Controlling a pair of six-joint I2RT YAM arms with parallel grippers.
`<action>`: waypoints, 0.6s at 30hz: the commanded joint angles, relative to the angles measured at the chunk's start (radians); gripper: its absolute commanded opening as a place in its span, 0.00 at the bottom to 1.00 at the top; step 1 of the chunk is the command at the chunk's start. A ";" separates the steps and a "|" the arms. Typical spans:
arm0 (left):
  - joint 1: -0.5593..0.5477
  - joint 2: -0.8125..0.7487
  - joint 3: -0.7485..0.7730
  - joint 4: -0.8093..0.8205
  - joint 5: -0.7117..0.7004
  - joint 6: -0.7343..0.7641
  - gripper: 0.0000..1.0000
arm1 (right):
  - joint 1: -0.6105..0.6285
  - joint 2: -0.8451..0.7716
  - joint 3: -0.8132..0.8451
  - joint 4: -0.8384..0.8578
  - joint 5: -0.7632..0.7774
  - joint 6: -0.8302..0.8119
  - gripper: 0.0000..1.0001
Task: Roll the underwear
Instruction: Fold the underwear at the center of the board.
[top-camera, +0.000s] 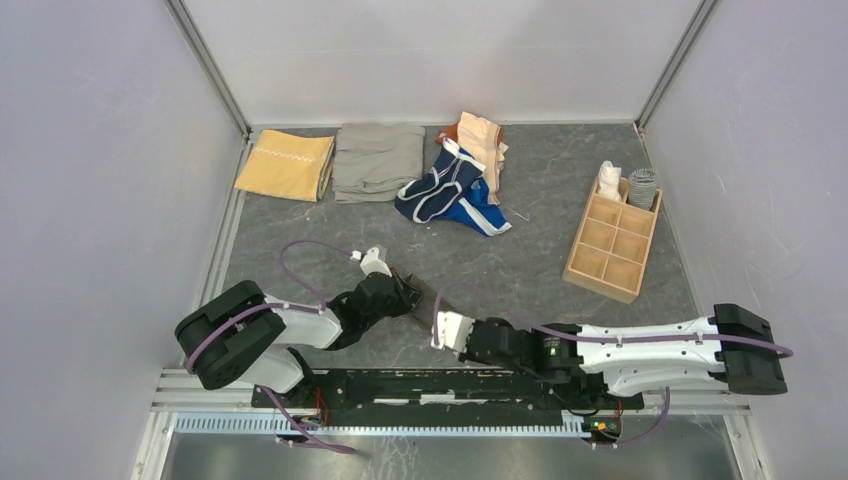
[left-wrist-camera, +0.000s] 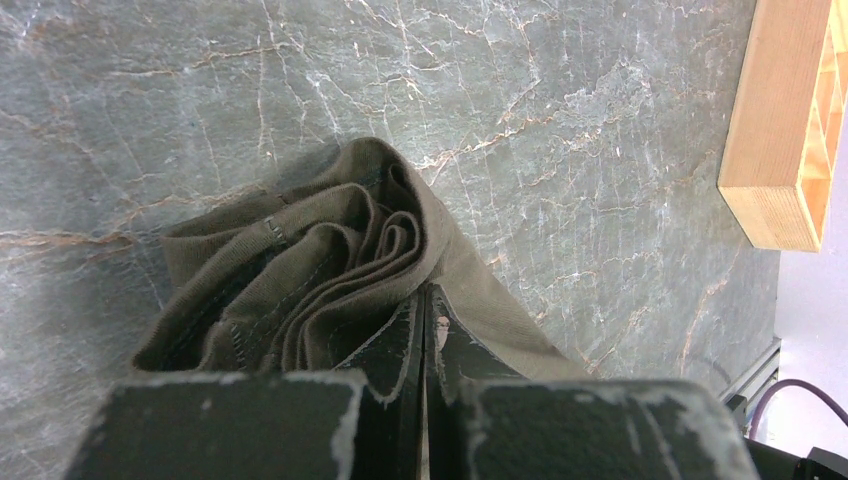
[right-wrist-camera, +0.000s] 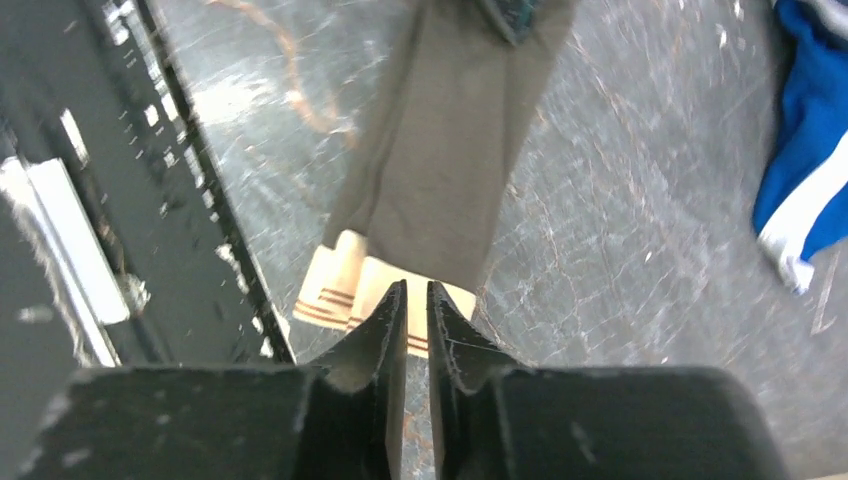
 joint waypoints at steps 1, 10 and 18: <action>-0.003 0.003 0.020 -0.001 -0.001 -0.005 0.02 | -0.123 0.015 0.039 0.066 -0.066 0.138 0.09; -0.003 -0.004 0.023 0.000 0.008 0.004 0.02 | -0.164 0.088 0.011 0.081 -0.229 0.166 0.00; -0.003 0.016 0.027 0.016 0.021 0.004 0.02 | -0.165 0.150 -0.039 0.102 -0.250 0.197 0.00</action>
